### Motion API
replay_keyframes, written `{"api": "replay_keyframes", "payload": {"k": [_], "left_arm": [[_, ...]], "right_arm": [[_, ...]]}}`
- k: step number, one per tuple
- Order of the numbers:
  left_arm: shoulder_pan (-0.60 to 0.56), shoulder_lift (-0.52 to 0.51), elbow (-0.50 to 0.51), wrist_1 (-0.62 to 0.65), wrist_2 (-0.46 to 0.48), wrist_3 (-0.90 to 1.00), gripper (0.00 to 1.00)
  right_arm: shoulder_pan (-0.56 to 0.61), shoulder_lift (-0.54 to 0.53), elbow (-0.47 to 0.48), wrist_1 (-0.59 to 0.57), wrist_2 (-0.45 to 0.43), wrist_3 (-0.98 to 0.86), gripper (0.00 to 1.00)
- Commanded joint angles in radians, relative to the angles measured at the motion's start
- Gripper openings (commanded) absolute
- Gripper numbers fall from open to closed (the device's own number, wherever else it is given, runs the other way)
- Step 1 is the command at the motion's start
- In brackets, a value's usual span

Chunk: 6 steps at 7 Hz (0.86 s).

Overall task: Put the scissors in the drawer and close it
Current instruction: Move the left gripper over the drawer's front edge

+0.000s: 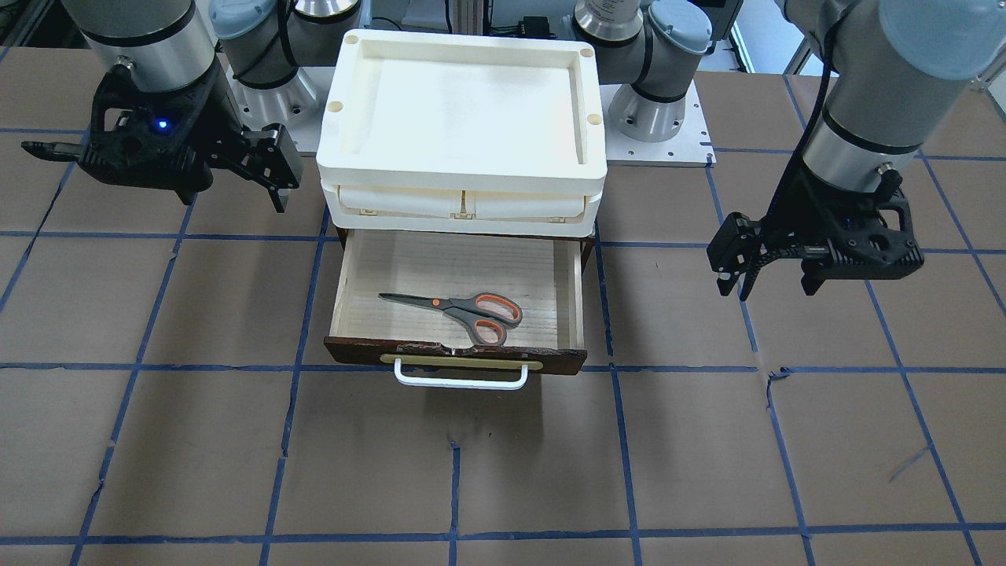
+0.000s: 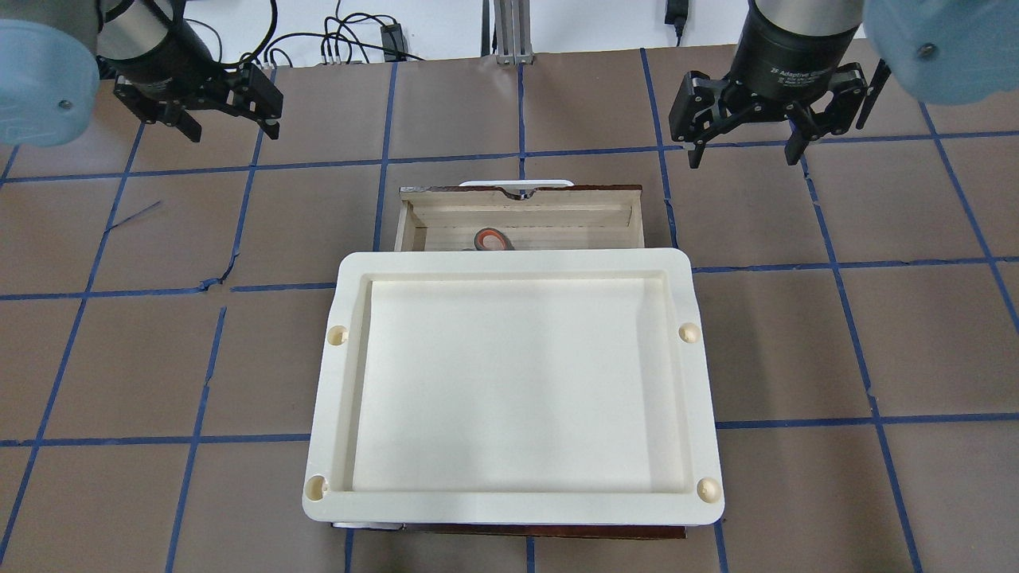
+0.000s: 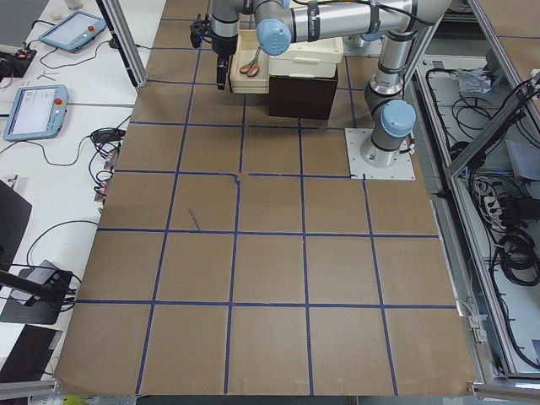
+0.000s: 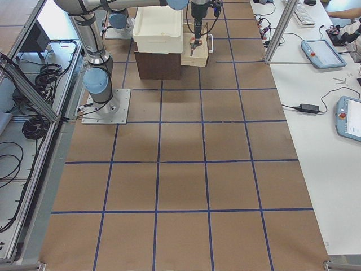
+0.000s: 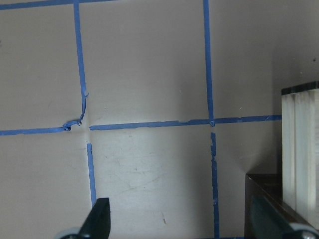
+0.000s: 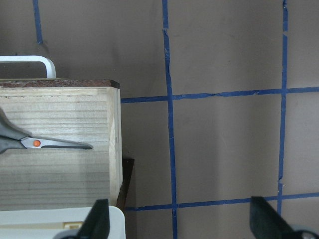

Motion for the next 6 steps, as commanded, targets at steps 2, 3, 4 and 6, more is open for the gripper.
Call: {"api": "replay_keyframes", "payload": {"k": [2, 3, 4, 6], "left_arm": [[-0.103, -0.191, 0.011, 0.252, -0.055, -0.139, 1.00], [-0.136, -0.221, 0.010, 0.260, -0.055, -0.174, 1.00], [-0.149, -0.238, 0.002, 0.259, -0.055, -0.188, 1.00], [-0.150, -0.249, -0.004, 0.231, -0.070, -0.212, 1.00]], "right_arm": [[-0.010, -0.010, 0.004, -0.001, 0.003, 0.004, 0.99], [-0.011, -0.011, 0.006, 0.001, 0.008, 0.003, 1.00], [-0.014, -0.010, 0.010, -0.001, 0.005, -0.003, 1.00], [-0.015, -0.010, 0.014, -0.004, 0.002, -0.012, 1.00]]}}
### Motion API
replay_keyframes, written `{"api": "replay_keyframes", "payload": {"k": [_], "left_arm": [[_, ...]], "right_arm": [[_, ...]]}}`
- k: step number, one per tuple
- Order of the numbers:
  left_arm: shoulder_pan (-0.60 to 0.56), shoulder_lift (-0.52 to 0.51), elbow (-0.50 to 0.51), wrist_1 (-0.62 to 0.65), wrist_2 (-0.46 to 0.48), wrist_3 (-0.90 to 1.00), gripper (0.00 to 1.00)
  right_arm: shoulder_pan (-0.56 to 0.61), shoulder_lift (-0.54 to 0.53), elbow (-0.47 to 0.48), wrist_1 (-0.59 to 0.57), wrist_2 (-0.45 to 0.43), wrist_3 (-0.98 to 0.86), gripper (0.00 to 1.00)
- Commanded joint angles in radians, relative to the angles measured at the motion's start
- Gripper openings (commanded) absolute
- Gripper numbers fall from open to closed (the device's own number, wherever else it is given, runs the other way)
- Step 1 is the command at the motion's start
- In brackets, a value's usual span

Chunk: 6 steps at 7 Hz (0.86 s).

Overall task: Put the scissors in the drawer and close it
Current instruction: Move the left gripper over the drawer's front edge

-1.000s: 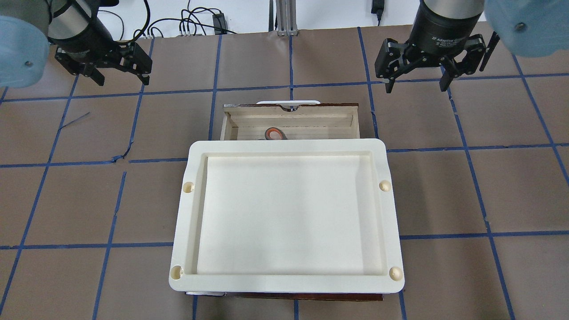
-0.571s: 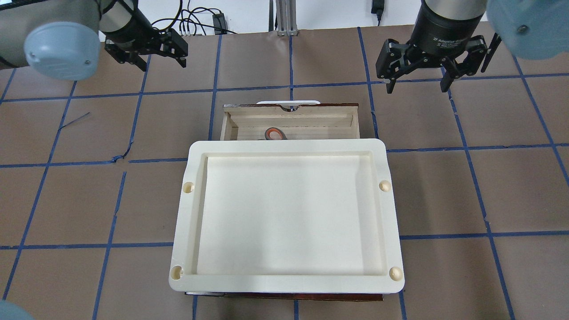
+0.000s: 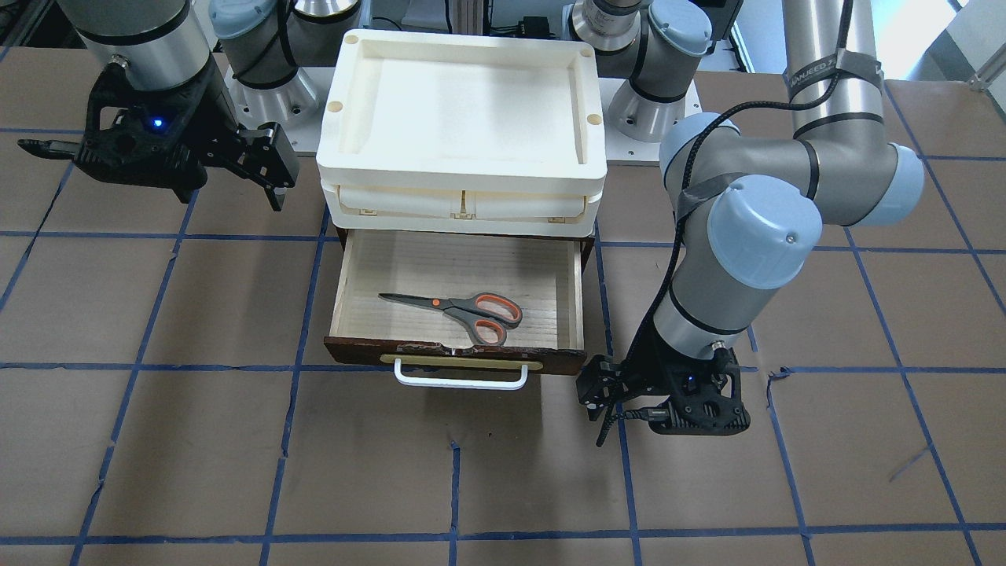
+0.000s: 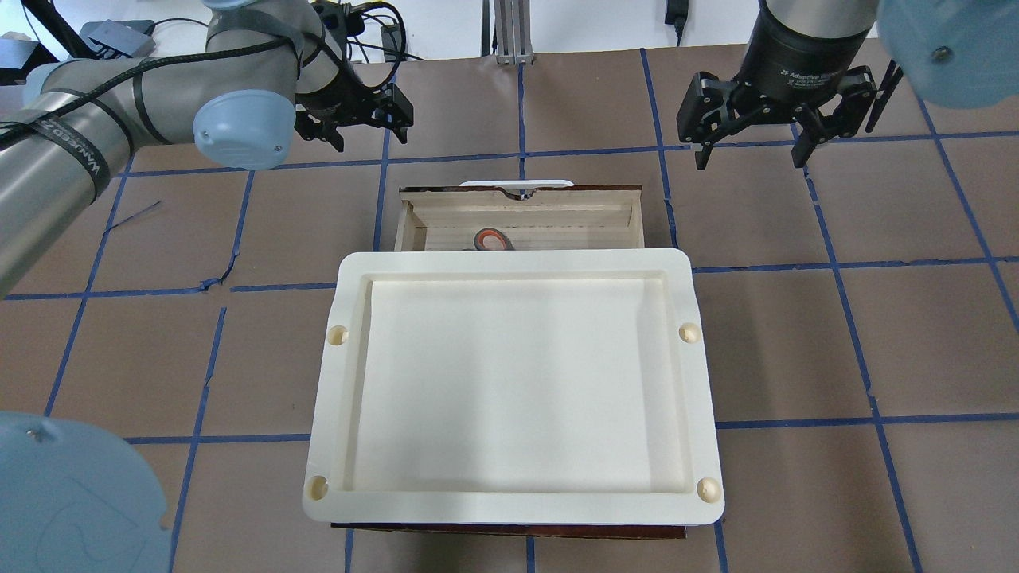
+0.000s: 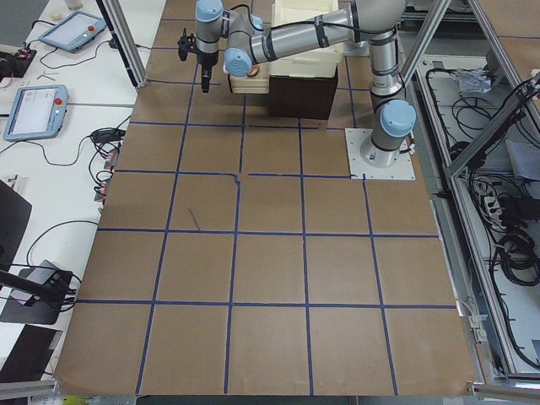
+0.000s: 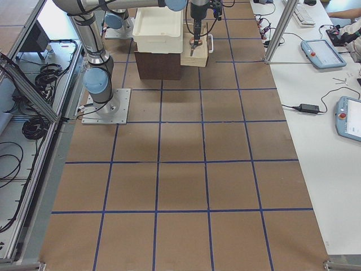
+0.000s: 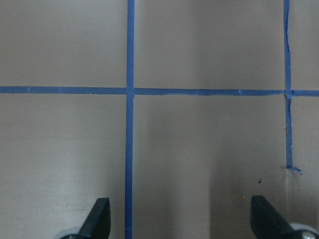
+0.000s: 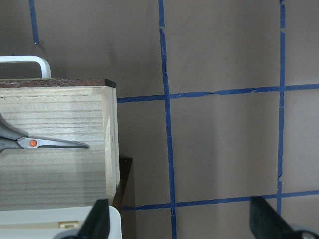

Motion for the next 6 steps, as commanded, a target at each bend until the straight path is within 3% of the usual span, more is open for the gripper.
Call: {"api": "replay_keyframes", "payload": {"k": [1, 6], "left_arm": [[-0.010, 0.001, -0.005, -0.077, -0.020, -0.038, 1.00], [-0.021, 0.005, -0.009, -0.177, -0.024, -0.069, 1.00]], "right_arm": [[-0.004, 0.000, 0.002, -0.006, -0.004, -0.024, 1.00], [-0.011, -0.001, 0.002, 0.003, -0.003, -0.024, 1.00]]}}
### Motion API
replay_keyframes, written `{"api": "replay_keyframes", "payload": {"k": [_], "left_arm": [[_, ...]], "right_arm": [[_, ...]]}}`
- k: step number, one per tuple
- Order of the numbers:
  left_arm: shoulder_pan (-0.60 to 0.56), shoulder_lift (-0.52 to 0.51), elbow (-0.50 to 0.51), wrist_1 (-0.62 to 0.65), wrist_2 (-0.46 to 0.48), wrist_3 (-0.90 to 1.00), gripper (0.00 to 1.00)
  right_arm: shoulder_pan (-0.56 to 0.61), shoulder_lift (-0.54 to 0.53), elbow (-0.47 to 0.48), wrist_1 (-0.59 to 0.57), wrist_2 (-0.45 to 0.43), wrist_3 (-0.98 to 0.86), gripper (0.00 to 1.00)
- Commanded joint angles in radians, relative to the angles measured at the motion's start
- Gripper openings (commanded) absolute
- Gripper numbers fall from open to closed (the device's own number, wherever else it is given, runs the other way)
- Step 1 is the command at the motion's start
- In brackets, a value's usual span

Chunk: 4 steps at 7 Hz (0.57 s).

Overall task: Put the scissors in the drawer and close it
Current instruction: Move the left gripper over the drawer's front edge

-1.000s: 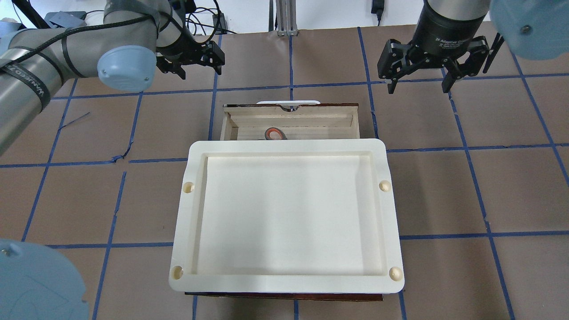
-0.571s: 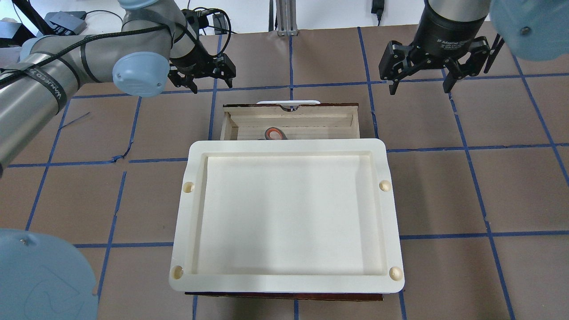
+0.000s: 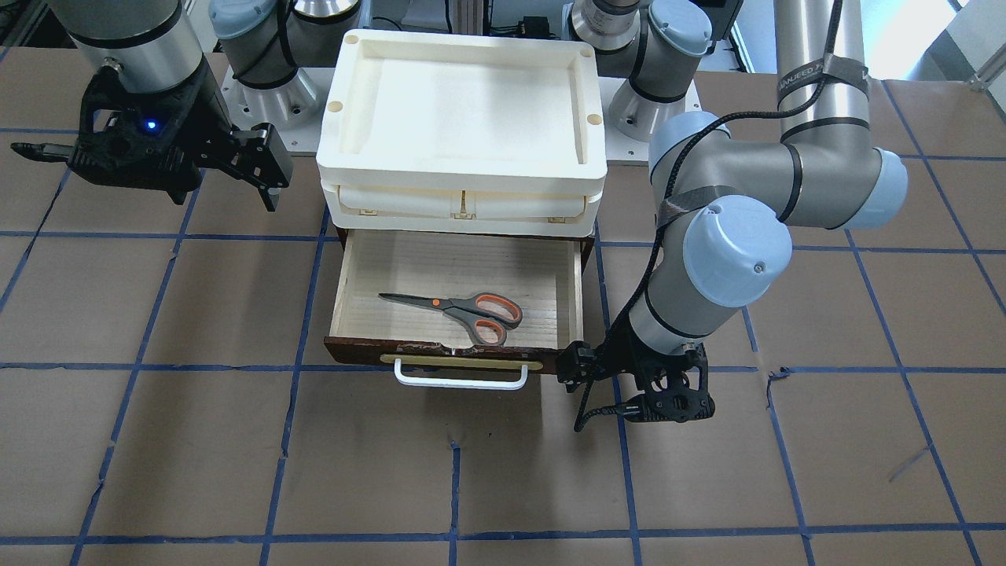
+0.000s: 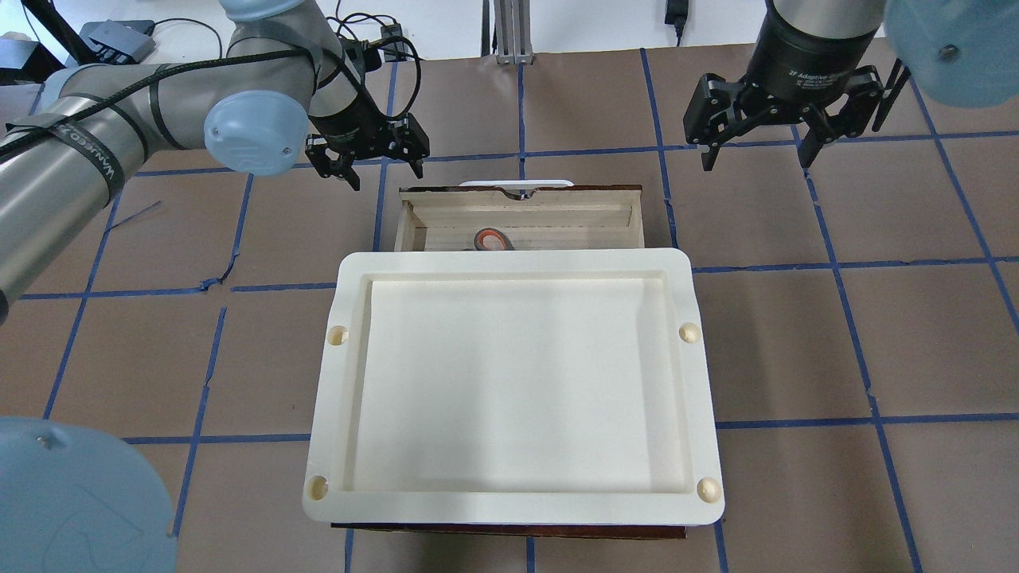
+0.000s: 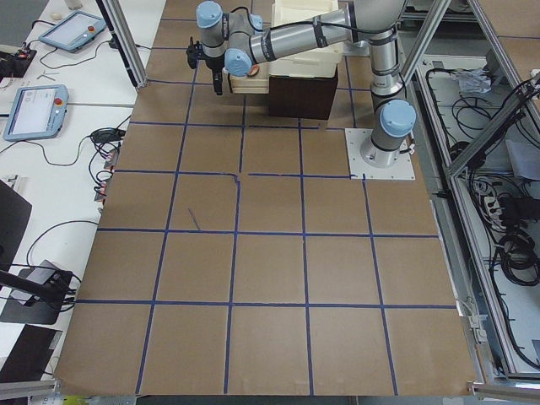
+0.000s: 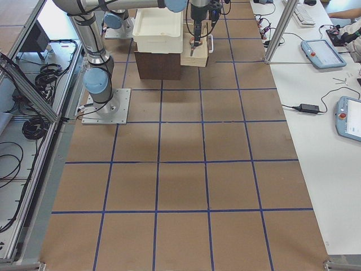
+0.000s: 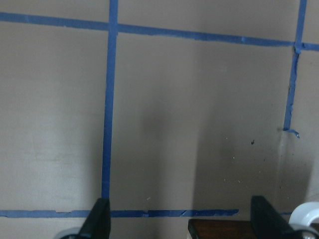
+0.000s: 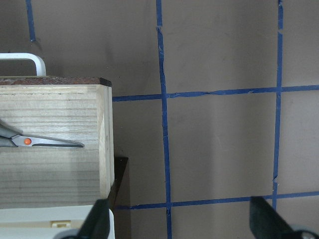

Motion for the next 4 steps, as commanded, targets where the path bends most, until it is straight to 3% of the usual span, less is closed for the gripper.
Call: {"api": "replay_keyframes", "payload": {"k": [1, 4], "left_arm": [[-0.003, 0.002, -0.001, -0.023, 0.000, -0.002, 1.00], [-0.004, 0.022, -0.003, -0.076, 0.000, -0.002, 1.00]], "right_arm": [[0.000, 0.000, 0.000, 0.000, 0.000, 0.000, 1.00], [-0.002, 0.001, 0.000, 0.000, 0.000, 0.000, 1.00]]}}
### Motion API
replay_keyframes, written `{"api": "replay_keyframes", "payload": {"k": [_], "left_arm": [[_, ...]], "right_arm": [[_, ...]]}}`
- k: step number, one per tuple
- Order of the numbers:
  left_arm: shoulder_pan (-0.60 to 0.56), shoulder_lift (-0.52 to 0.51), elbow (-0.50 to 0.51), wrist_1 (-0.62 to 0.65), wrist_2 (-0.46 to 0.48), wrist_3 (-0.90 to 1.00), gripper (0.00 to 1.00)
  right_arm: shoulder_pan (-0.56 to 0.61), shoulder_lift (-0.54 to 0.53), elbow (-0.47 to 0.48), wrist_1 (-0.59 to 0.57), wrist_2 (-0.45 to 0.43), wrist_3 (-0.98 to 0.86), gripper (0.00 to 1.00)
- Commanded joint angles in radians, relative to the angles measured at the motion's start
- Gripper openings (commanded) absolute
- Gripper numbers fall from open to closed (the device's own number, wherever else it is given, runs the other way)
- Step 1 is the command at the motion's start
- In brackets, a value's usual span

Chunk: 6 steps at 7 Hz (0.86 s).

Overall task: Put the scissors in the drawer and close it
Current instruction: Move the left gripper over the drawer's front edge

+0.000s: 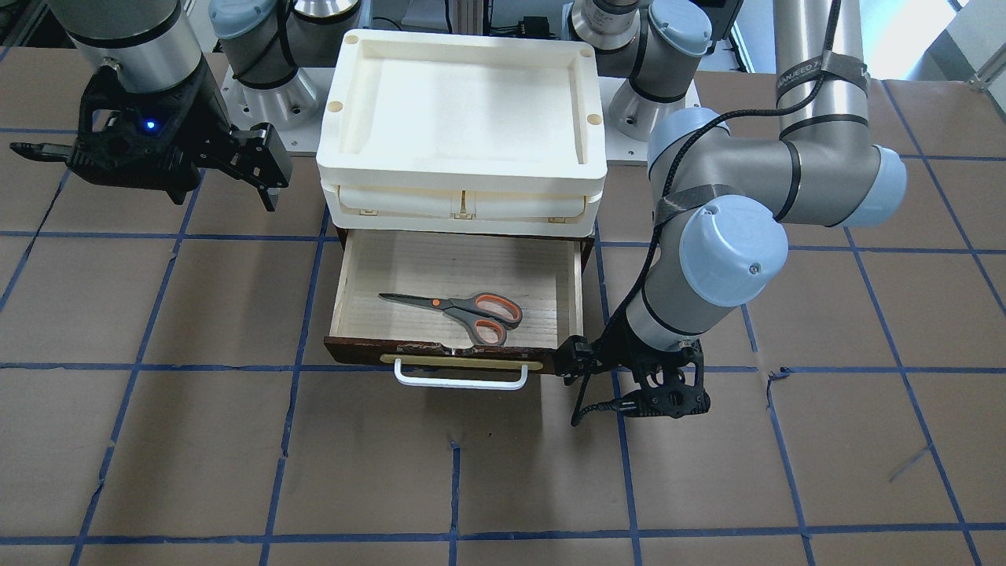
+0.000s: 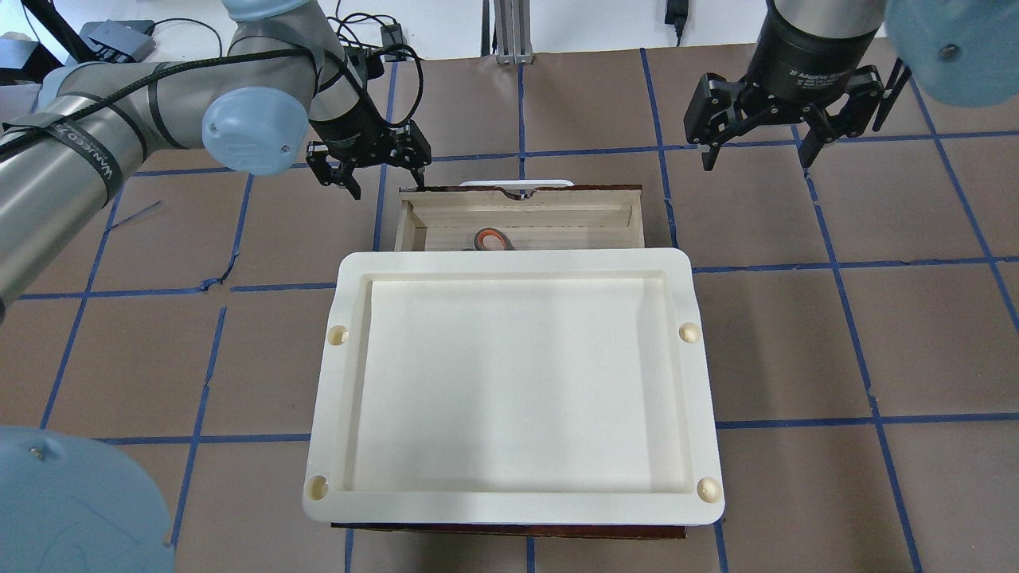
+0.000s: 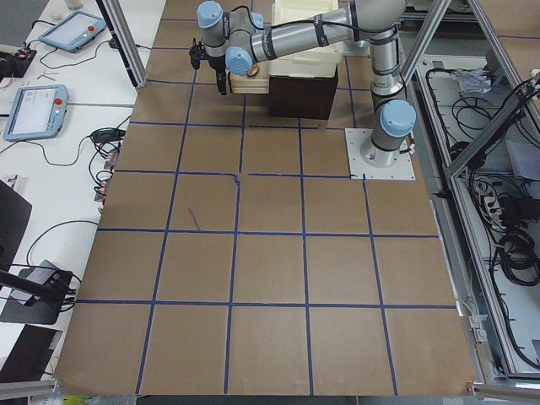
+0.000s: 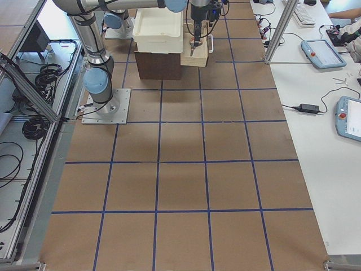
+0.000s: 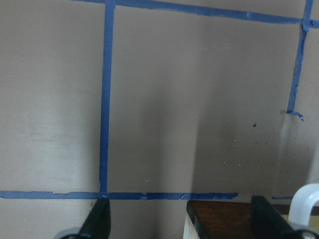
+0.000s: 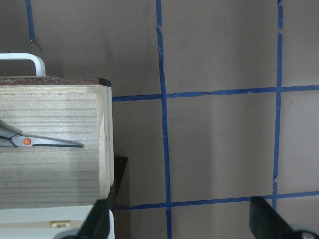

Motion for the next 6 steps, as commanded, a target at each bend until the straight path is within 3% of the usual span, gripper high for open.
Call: {"api": "replay_keyframes", "payload": {"k": [1, 6], "left_arm": [[-0.001, 0.017, -0.004, -0.037, 0.000, 0.001, 1.00], [-0.002, 0.060, -0.065, -0.052, 0.003, 0.001, 1.00]], "right_arm": [[-0.001, 0.001, 0.005, -0.002, 0.000, 0.000, 1.00], [0.001, -0.004, 0.008, -0.017, -0.002, -0.038, 1.00]]}}
